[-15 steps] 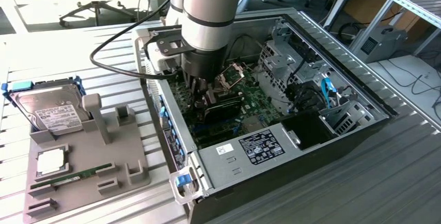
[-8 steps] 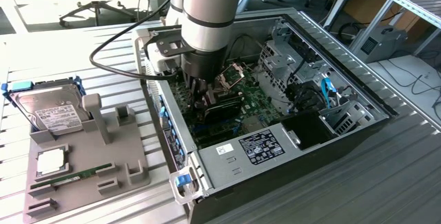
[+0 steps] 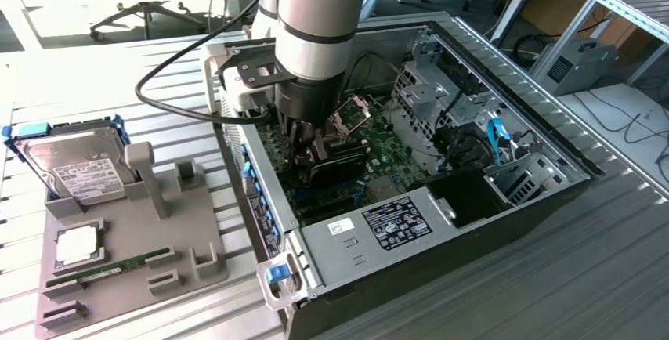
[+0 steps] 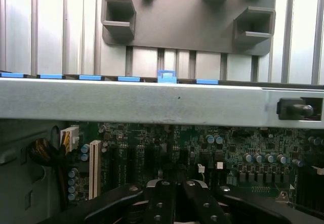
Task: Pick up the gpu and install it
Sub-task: 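Press down on the gpu until it lock into place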
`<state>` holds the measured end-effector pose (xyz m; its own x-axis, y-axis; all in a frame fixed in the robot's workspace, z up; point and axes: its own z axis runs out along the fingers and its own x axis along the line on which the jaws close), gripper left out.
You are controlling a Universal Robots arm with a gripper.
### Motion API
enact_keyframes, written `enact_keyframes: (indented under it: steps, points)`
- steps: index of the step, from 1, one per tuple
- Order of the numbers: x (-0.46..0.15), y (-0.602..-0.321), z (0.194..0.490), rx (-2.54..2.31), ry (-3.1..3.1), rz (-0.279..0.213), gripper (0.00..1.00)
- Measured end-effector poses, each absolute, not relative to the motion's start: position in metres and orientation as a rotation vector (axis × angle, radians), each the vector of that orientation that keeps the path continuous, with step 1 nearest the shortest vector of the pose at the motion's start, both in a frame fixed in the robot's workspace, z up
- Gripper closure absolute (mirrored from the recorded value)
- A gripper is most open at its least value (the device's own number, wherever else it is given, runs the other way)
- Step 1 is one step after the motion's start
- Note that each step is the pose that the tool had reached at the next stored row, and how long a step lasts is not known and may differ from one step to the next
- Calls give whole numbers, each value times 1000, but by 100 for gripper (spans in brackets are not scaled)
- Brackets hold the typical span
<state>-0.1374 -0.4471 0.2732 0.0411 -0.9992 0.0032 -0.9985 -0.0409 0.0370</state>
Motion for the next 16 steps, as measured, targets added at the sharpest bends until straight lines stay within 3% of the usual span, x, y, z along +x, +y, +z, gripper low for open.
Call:
enact_keyframes:
  steps: [16]
  points:
    - [-137, -451, 273, 2246, -2155, -36, 89]
